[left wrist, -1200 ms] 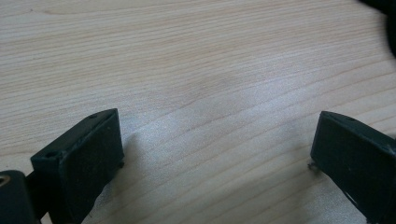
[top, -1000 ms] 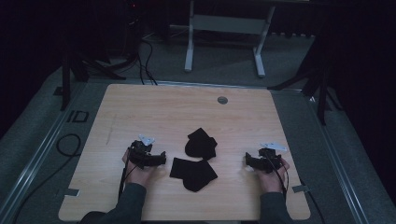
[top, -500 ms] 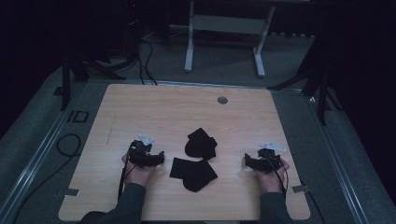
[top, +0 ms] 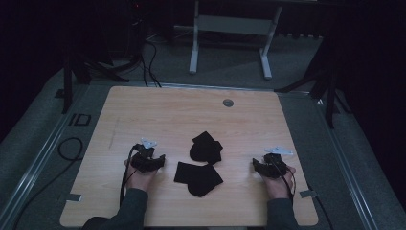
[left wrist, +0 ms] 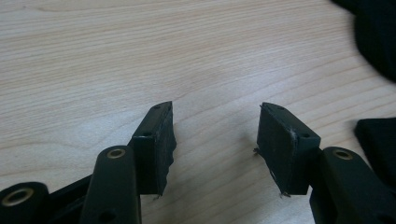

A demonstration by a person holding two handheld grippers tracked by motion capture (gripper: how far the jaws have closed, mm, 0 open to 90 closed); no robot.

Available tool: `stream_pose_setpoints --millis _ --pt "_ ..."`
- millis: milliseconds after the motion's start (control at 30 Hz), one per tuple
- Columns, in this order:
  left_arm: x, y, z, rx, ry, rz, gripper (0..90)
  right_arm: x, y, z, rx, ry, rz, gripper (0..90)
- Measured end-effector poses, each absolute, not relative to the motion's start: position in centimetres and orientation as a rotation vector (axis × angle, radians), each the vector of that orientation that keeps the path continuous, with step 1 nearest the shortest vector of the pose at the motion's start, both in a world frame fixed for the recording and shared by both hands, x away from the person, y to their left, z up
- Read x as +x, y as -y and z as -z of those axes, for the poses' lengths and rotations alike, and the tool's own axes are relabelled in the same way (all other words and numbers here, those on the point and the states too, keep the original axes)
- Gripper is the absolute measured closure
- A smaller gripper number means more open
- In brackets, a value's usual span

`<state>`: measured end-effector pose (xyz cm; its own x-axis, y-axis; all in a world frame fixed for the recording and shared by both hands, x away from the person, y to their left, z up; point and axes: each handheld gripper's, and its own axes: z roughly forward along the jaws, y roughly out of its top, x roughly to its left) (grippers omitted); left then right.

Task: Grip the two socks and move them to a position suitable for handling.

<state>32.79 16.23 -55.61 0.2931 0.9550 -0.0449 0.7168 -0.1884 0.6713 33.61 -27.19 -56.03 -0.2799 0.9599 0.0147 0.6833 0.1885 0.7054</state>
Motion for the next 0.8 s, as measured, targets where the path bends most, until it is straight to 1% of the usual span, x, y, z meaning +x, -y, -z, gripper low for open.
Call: stream_pose_setpoints --millis 100,133,233,267,400,633,800 --pt "32.6 -16.2 55.5 1.972 -1.473 -0.521 46.4 33.5 27.1 55.9 1.556 -2.067 -0.912 52.1" --pt "32.5 -16.2 55.3 1.959 -1.453 -0.497 49.0 33.3 26.8 55.8 1.55 -2.088 -0.919 54.2" --pt "32.4 -16.3 55.1 1.948 -1.434 -0.477 52.0 33.1 26.3 55.5 1.514 -2.106 -0.907 55.8" --pt "32.3 -16.4 55.0 1.943 -1.419 -0.461 52.6 32.9 25.8 55.1 1.483 -2.119 -0.902 57.7" --pt "32.2 -16.3 54.9 1.939 -1.394 -0.431 51.9 32.3 24.8 54.5 1.419 -2.161 -0.912 60.4" --pt "31.7 -15.7 54.6 1.938 -1.334 -0.424 51.3 31.5 22.7 53.9 1.313 -2.236 -0.906 63.7" --pt "31.4 -15.1 54.7 1.978 -1.266 -0.404 50.5 30.8 21.0 53.2 1.243 -2.301 -0.937 68.6"
